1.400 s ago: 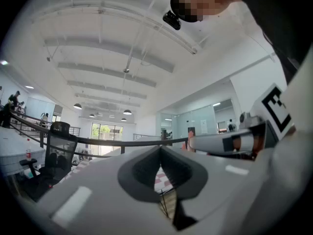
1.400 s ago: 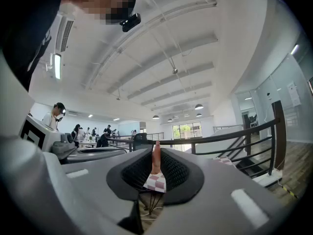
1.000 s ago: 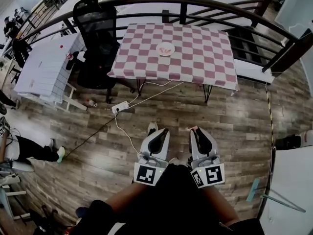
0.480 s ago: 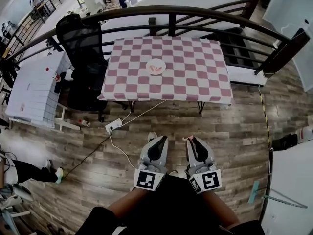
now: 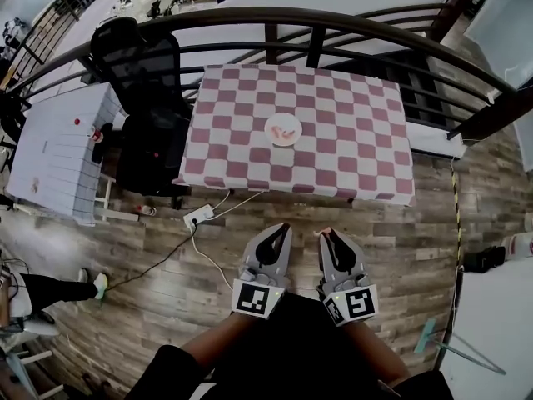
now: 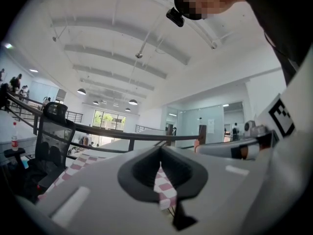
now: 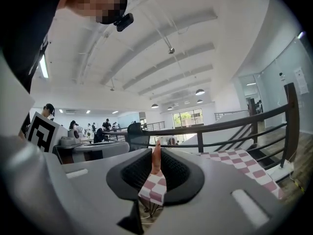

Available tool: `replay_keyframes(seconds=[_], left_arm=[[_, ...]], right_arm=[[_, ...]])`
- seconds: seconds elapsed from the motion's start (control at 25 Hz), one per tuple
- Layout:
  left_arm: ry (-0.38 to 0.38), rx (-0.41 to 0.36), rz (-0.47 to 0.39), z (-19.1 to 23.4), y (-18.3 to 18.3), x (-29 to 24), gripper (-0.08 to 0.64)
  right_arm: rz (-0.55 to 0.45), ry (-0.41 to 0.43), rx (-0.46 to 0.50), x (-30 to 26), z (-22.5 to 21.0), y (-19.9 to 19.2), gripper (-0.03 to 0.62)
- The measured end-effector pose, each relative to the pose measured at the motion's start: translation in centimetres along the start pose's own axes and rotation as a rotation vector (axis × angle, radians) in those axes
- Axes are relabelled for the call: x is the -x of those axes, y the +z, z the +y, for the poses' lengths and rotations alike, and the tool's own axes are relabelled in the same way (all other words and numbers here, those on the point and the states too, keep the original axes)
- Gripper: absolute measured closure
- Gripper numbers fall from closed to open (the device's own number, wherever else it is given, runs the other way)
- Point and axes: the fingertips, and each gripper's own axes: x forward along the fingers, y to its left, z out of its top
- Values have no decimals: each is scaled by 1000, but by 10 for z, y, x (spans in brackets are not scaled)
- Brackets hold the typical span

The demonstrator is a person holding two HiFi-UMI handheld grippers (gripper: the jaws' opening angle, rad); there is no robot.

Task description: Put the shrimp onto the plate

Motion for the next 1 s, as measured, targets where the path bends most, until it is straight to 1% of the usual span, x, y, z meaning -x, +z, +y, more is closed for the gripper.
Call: replay_keyframes(seconds=[0.24,0.56,0.8,1.0], left_arm=[[-2,16,-1,54,13,-39,551],[-6,26,27,125,12,-83,551],[-14,0,2,156,24,-106,551],[-7,13,2,175,27,-115,551]], right_arm=[[3,28,23,-68,9,19,540],[18,5,27,-147,1,27,540],[15,-30,18,-185,-10,36,540],[24,-23,12,-212,-9,37,540]])
